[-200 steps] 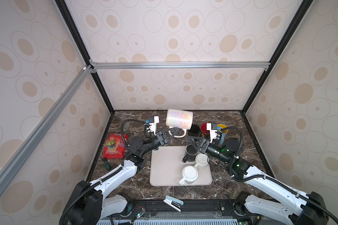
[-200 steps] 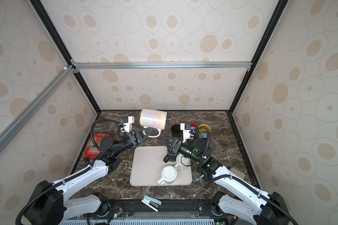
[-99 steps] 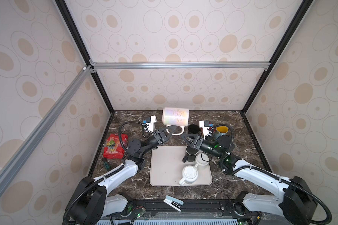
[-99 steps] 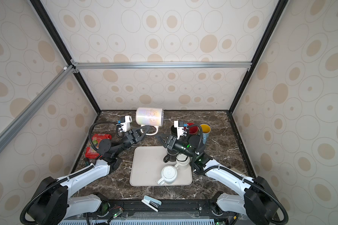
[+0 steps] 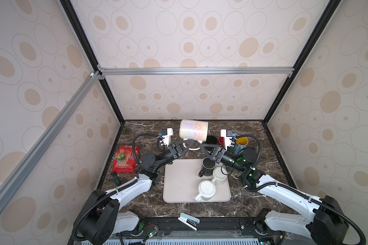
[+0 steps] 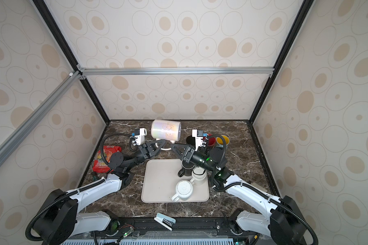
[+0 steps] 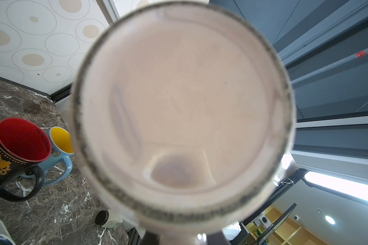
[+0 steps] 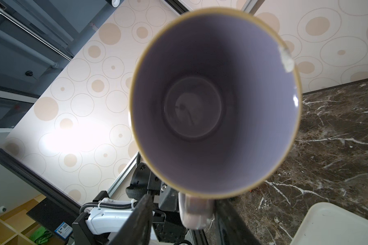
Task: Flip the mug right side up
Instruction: 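Grasp the raised pink mug's handle with the right gripper while the left holds it, then carry the pink mug toward the other mugs with the right gripper while the left withdraws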
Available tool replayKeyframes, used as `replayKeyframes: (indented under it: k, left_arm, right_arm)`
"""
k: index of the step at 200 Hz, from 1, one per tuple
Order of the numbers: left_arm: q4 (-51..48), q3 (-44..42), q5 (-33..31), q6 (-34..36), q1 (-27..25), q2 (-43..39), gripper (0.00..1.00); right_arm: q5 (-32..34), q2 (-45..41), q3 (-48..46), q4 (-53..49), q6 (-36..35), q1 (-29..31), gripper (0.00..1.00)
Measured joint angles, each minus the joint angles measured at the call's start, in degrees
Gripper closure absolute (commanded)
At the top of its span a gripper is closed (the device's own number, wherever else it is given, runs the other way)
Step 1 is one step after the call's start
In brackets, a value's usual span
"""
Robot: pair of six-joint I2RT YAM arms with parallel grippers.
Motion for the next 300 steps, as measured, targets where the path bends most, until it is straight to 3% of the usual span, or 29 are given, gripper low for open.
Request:
replayKeyframes:
  k: [148, 167, 182, 206, 210, 219, 223, 226, 262, 281, 300]
  left_arm:
    - [8.6, -0.8, -1.1, -2.8, -0.1, 3.8, 1.00]
    - [9.5, -0.8, -2.1, -3.0, 0.0, 4.5, 1.00]
    - [9.9, -0.9, -2.6, -2.8, 0.0, 4.9, 1.00]
    - [10.5, -0.9, -3.3, -2.8, 0.1, 5.0, 1.00]
    - [10.5, -0.9, -3.4, -2.8, 0.2, 5.0, 0.88]
    - [10.5, -0.9, -3.5, -2.8, 0.3, 5.0, 0.40]
    - [10.4, -1.0, -3.4, -2.6, 0.3, 5.0, 0.11]
    - [10.5, -1.0, -3.3, -2.5, 0.3, 5.0, 0.01]
    - [2.1, -2.0, -0.5, 0.6, 1.9, 0.1, 0.00]
    - [-11.9, -2.4, -1.0, 6.9, 4.7, -5.9, 0.00]
    - [-30.7, -0.6, -6.5, 17.3, 7.0, -12.8, 0.00]
  right_arm:
    - [-1.1, 9.2, 6.7, 2.1, 1.3, 0.0, 0.71]
    - [-1.4, 10.2, 7.5, 2.1, 2.0, -0.2, 0.79]
    - [-1.4, 10.8, 8.0, 2.0, 2.7, -0.2, 1.00]
    - [-1.9, 11.3, 9.2, 1.2, 2.9, -0.3, 1.00]
    - [-2.0, 11.4, 9.4, 1.0, 2.8, -0.3, 1.00]
    - [-2.0, 11.6, 9.7, 0.6, 2.7, -0.3, 1.00]
    - [-2.0, 11.6, 9.9, 0.4, 2.7, -0.3, 1.00]
    - [-1.8, 11.7, 10.1, -0.1, 2.4, -0.3, 1.00]
    - [-0.3, 12.7, 12.9, -8.4, -1.2, -0.9, 1.00]
    - [-0.2, 13.2, 15.2, -13.0, -3.1, -1.5, 1.00]
    - [0.0, 14.0, 18.4, -18.5, -5.5, -2.2, 1.00]
